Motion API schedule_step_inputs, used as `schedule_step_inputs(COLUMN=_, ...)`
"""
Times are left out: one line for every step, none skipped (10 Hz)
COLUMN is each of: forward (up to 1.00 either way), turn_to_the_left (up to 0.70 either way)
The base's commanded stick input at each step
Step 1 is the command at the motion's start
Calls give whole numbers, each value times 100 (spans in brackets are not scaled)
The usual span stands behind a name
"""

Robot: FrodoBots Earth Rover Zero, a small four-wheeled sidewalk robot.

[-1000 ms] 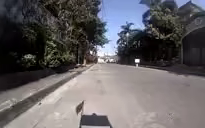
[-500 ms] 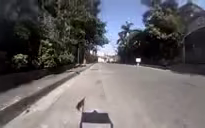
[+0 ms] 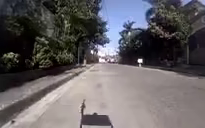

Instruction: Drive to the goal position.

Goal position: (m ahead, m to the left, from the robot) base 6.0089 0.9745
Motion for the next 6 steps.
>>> schedule_step_inputs(forward=70, turn_to_the_left=-3)
schedule_step_inputs(forward=70, turn_to_the_left=-3)
schedule_step_inputs(forward=70, turn_to_the_left=-3)
schedule_step_inputs(forward=70, turn_to_the_left=-3)
schedule_step_inputs(forward=70, turn_to_the_left=-3)
schedule_step_inputs(forward=70, turn_to_the_left=-3)
